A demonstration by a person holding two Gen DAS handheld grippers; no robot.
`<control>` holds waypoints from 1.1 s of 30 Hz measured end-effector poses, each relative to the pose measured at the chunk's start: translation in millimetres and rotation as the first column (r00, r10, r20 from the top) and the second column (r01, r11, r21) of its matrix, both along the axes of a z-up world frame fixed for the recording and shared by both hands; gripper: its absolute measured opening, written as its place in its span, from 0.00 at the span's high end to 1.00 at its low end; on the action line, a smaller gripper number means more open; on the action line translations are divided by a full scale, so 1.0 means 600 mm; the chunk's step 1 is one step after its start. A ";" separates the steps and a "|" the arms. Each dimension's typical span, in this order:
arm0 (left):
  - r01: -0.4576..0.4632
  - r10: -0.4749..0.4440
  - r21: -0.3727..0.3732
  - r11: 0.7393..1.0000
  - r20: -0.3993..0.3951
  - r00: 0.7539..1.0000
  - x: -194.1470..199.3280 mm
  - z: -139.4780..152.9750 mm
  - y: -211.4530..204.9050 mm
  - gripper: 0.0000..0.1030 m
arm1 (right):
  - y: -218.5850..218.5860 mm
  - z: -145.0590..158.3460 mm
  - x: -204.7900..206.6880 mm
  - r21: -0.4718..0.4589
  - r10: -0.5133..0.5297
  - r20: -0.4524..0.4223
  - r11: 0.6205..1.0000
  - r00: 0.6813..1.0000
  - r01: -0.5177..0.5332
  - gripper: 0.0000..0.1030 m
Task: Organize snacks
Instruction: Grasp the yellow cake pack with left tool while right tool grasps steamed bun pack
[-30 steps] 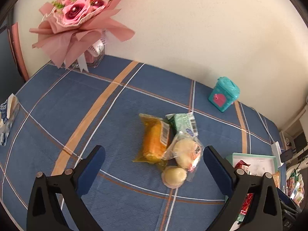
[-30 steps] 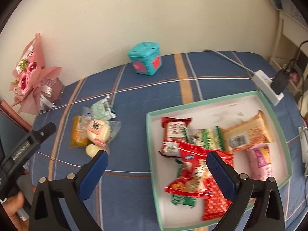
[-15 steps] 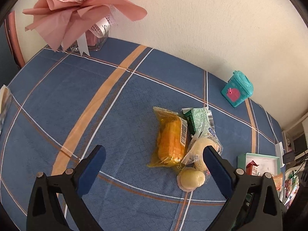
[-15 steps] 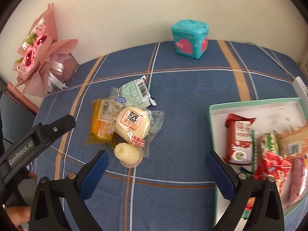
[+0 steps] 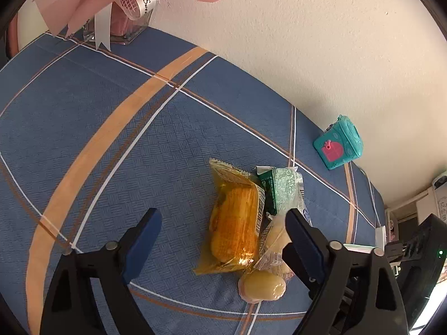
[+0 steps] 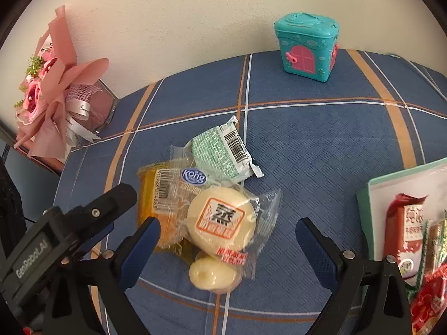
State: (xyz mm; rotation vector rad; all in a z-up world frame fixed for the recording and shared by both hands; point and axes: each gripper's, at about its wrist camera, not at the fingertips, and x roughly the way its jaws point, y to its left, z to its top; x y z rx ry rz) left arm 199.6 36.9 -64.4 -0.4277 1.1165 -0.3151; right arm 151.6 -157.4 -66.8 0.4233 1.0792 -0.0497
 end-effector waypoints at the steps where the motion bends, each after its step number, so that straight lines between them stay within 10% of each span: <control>1: -0.001 0.001 -0.001 1.000 -0.002 1.000 0.002 -0.002 -0.001 0.18 | 0.000 -0.004 0.004 0.002 0.000 -0.001 1.000 1.000 0.000 0.05; 18: 0.023 -0.033 -0.123 0.992 -0.083 0.996 0.015 -0.046 -0.029 0.34 | -0.018 -0.038 -0.002 0.088 -0.022 0.013 0.996 1.000 0.021 0.23; 33: 0.025 -0.032 -0.084 0.996 -0.088 0.996 0.004 -0.031 -0.028 0.62 | -0.044 -0.011 -0.042 0.077 -0.065 0.005 0.995 0.998 0.064 0.26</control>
